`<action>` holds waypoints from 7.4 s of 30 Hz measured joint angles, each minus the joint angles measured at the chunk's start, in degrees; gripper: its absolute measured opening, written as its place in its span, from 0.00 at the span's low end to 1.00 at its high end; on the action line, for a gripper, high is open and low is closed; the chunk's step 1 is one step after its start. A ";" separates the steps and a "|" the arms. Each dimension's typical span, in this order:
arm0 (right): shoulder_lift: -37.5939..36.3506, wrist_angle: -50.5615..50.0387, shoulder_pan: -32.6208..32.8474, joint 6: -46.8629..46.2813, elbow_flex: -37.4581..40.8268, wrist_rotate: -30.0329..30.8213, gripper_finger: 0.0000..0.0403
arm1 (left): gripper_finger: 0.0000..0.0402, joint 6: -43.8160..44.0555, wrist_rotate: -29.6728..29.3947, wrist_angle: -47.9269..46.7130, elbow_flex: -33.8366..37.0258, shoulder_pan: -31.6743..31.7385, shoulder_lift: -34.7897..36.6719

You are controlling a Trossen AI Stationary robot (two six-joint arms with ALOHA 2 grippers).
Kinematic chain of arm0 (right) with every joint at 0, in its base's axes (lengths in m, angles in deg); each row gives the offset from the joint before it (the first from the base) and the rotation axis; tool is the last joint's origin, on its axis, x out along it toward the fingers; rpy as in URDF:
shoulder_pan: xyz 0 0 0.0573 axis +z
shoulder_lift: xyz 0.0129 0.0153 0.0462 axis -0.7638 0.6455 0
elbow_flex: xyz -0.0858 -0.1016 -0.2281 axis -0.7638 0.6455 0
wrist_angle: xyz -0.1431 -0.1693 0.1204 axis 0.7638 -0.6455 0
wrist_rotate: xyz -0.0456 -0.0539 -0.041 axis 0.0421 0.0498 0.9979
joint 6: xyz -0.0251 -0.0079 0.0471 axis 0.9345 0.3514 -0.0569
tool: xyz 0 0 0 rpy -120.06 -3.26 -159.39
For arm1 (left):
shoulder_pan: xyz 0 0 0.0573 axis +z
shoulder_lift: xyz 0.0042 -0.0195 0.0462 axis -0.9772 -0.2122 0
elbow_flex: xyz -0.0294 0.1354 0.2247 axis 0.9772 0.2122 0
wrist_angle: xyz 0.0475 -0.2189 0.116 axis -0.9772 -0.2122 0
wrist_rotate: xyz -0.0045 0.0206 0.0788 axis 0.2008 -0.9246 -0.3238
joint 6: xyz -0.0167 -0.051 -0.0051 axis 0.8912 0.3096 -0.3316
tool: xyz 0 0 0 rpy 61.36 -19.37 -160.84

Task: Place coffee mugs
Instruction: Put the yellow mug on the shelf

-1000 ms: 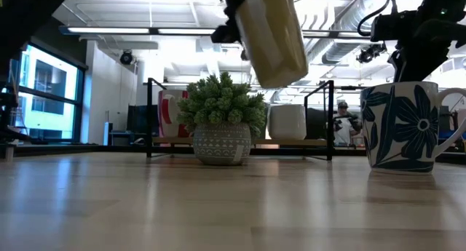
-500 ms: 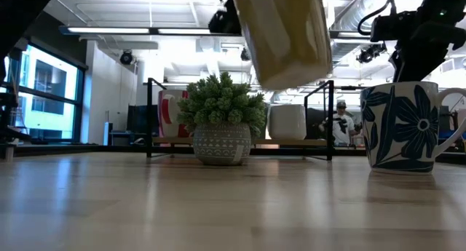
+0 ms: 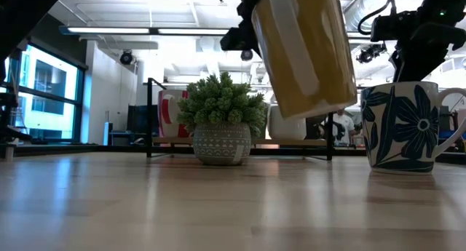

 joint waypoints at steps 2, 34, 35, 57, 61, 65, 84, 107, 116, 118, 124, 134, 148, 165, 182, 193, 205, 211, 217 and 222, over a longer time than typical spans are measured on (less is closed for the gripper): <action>0.01 0.00 0.00 0.00 0.00 -0.01 0.27 | 0.02 0.30 0.02 0.57 -0.14 -0.12 -0.92; 0.01 0.02 0.00 0.00 0.00 -0.26 0.27 | 0.02 -2.41 -0.05 1.33 0.09 -0.27 -5.38; -0.01 0.02 0.00 0.00 0.00 -0.26 0.27 | 0.02 -2.56 0.40 1.15 0.08 -0.36 -5.80; -0.01 0.03 0.00 0.00 0.00 -0.43 0.27 | 0.03 -1.66 1.80 1.82 -0.15 -0.92 -6.79; -0.01 0.04 0.00 0.01 0.00 -0.43 0.27 | 0.03 -1.74 1.80 1.87 -0.15 -0.92 -6.79; -0.01 0.04 -0.02 0.02 0.00 -0.43 0.27 | 0.03 -1.92 1.84 1.86 -0.15 -0.91 -6.79; -0.01 0.02 0.00 0.02 0.00 -0.41 0.27 | 0.24 -3.35 3.19 1.95 -0.24 -0.40 -6.79; -0.04 -1.68 0.00 0.02 -0.04 -1.87 0.27 | 0.44 -5.80 7.29 -5.44 -4.27 0.42 3.78; 0.06 3.79 0.00 -1.97 -0.02 -3.51 0.27 | 0.44 -13.52 -7.53 -18.46 -2.74 -8.25 16.15; 0.00 8.58 -0.02 0.83 -0.02 -3.03 0.27 | 0.44 -13.43 -11.85 -18.95 -1.96 -11.33 18.67; -1.22 25.31 -0.02 13.42 -2.54 -3.78 0.27 | 0.44 1.11 -20.40 -18.81 8.33 -20.18 28.71; -2.32 33.94 -2.36 19.76 -14.46 -12.91 0.27 | 0.43 23.41 -25.38 -12.32 33.89 -33.89 44.25; 0.71 33.08 -2.62 20.88 -37.16 -13.55 0.27 | 0.43 18.03 -38.36 42.68 73.07 -38.45 52.99; 19.67 -9.80 -1.91 16.56 -58.48 -13.38 0.27 | 0.43 -5.74 -30.07 69.41 78.58 -21.04 53.06; 37.93 -12.05 4.38 22.09 -58.51 -8.07 0.27 | 0.43 0.72 -20.36 48.17 78.60 -27.79 62.23; 44.42 -5.73 6.13 17.61 -58.51 -7.52 0.27 | 0.43 7.35 -30.00 43.90 87.50 -38.93 68.53; 55.37 -7.64 10.84 16.92 -58.45 -7.72 0.27 | 0.43 5.67 -34.70 45.05 88.15 -37.95 73.06; 58.91 -8.89 13.43 17.53 -58.25 -7.60 0.27 | 0.43 5.89 -34.70 46.12 88.15 -37.55 73.10; 60.81 -7.45 14.79 17.06 -55.16 -6.61 0.27 | 0.43 5.92 -35.62 46.94 88.15 -37.55 73.09; 60.84 -3.47 14.84 14.53 -52.22 -5.96 0.27 | 0.43 5.90 -35.68 46.91 88.15 -37.55 73.08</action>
